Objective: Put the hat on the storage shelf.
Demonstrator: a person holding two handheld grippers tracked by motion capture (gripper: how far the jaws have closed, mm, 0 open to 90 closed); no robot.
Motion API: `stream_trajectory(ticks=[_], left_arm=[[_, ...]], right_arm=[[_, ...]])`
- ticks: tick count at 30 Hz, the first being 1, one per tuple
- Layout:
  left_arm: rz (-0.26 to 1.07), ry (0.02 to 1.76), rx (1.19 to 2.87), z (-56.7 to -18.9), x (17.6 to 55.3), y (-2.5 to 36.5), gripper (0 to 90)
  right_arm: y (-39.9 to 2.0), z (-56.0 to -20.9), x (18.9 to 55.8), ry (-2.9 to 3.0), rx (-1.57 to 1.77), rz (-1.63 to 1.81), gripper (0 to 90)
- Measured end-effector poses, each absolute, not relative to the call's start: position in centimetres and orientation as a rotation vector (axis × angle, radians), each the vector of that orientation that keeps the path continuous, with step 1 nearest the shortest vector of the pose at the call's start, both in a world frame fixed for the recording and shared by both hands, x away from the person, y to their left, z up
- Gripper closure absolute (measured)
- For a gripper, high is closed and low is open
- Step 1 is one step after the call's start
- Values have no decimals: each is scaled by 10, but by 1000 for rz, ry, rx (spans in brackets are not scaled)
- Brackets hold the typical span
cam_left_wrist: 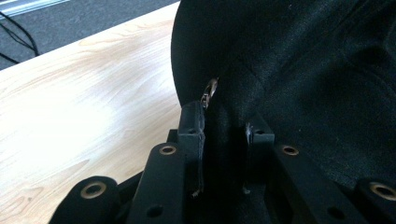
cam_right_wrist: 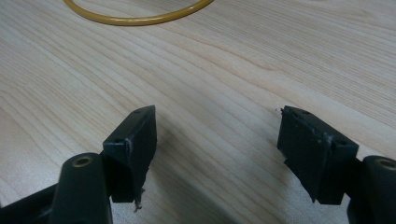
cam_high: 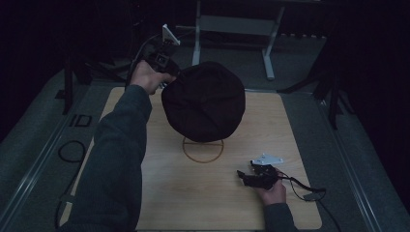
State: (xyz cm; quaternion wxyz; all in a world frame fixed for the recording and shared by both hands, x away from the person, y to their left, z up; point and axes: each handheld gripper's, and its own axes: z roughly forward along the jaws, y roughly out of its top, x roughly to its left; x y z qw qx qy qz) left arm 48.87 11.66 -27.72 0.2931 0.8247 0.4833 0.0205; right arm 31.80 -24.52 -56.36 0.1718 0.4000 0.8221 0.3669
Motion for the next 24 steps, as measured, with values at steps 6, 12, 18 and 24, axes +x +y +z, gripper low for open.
stream_trajectory(ticks=[6,12,18,24], left_arm=[[66,1292,2209,-287,494,105,735],[74,1285,2214,-296,499,97,727],[75,1292,2210,-308,503,92,726],[60,1300,2210,-320,505,89,706]], right_arm=[[-245,-564,318,2336,1129,1040,284],[-245,-564,317,2336,1128,1039,284],[-245,-564,317,2336,1128,1039,284],[-246,-564,317,2335,1126,1039,284]])
